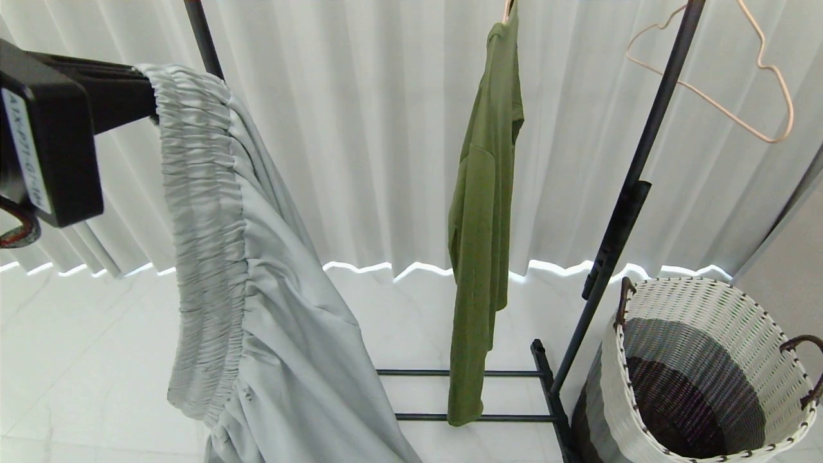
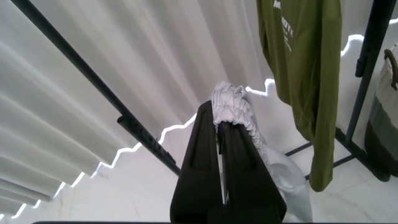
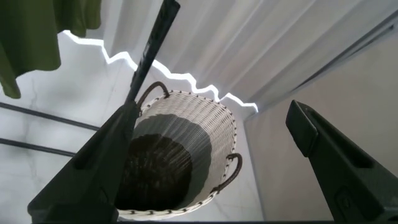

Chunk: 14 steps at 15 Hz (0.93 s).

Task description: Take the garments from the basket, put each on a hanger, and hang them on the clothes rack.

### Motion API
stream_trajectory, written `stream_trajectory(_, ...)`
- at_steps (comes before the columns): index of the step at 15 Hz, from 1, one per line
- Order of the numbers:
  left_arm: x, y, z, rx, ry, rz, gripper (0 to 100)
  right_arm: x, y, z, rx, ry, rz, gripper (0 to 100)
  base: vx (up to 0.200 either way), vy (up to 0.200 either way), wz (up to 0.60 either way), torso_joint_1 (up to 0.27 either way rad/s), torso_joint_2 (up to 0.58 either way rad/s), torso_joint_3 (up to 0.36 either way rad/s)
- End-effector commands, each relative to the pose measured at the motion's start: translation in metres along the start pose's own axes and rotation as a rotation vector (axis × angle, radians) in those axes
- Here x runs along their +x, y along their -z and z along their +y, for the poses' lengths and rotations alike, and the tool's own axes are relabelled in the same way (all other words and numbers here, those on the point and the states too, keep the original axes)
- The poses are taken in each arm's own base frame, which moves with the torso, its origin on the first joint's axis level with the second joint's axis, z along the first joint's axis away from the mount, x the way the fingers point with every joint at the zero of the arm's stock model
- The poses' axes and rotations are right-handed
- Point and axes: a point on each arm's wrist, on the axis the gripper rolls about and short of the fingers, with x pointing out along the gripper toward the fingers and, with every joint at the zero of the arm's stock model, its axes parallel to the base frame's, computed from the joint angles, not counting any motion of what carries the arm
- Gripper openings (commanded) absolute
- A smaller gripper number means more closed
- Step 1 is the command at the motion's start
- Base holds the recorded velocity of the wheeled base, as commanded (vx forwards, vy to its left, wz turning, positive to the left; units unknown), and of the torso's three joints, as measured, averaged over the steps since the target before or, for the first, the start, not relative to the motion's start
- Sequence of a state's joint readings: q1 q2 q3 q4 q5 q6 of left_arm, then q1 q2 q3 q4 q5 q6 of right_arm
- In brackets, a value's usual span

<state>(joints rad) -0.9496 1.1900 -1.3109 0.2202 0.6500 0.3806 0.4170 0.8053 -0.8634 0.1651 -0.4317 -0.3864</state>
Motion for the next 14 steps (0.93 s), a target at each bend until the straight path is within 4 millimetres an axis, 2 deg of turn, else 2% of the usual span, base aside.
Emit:
stream_trajectory(1,-0.001,0.0013,0.0006,0.0,-0.002,0.001,0,0.0001,0.0013,0.0006,-0.002,-0.002,0.003,100,0.0,0.0,0.0,0.032,-0.22,-0.203)
stream_trajectory(4,0.0011,0.0024,0.0028,-0.001,-0.022,0.012,0,-0.0003,0.0013,0.0004,-0.001,-0.001,0.001,100,0.0,0.0,0.0,0.064,-0.24,-0.3)
stream_trajectory(14,-0.0022,-0.0019,0.0098,-0.035,-0.053,-0.032,0,0.0011,0.0035,0.0021,-0.004,-0.007,0.01,100,0.0,0.0,0.0,0.138,-0.49,-0.321)
